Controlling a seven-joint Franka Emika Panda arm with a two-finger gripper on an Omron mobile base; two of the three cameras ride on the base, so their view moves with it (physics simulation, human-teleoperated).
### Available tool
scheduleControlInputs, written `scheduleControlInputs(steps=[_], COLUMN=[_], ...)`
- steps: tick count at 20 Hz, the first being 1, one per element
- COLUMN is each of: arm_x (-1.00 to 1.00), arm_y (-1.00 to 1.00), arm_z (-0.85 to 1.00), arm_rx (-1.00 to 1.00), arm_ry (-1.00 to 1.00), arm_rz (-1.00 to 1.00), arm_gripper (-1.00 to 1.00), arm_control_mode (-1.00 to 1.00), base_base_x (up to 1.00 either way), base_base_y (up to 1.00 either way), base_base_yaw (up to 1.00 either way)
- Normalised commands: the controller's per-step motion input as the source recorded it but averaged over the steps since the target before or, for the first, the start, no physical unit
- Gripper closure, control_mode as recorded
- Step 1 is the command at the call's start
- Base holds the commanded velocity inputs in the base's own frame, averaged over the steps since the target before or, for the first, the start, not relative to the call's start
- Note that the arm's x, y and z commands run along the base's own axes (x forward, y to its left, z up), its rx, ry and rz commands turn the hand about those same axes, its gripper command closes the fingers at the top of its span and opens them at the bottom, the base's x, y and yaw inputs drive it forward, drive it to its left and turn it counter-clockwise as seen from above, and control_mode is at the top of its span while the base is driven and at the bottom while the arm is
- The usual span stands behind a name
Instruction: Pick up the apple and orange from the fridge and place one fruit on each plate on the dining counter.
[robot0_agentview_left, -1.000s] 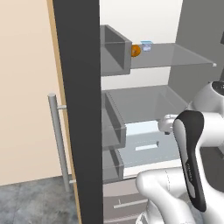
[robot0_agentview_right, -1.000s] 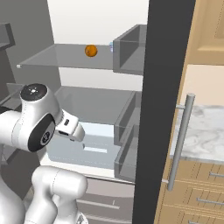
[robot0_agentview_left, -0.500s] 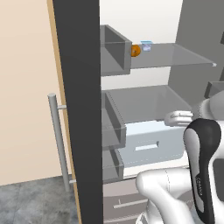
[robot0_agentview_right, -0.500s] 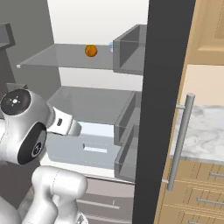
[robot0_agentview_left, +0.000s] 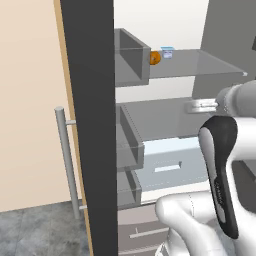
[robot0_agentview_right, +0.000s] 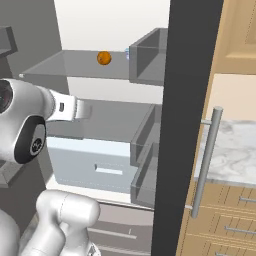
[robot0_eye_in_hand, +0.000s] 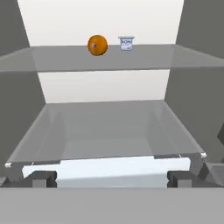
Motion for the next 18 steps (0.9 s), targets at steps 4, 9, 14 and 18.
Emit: scheduleControlInputs(steps=[4,9,14,18], arm_x=[1.00,0.84,0.21,0.54], arm_y=[0.00,-0.10,-0.12,0.29], arm_z=[1.00,0.48,0.13,-0.33], arm_rx=[-0.06,0.03,0.18,0.06], arm_ry=[0.09,0.22,0.05,0.02], arm_rz=[-0.09,-0.03,0.01,0.20], arm_gripper=[-1.00,-1.00,-1.00,-1.00], arm_control_mode=[-1.00,-1.00,-1.00,-1.00], base_base_x=[0.00,0.00,0.00,0.00], base_base_y=[0.00,0.00,0.00,0.00], base_base_yaw=[0.00,0.00,0.00,0.00])
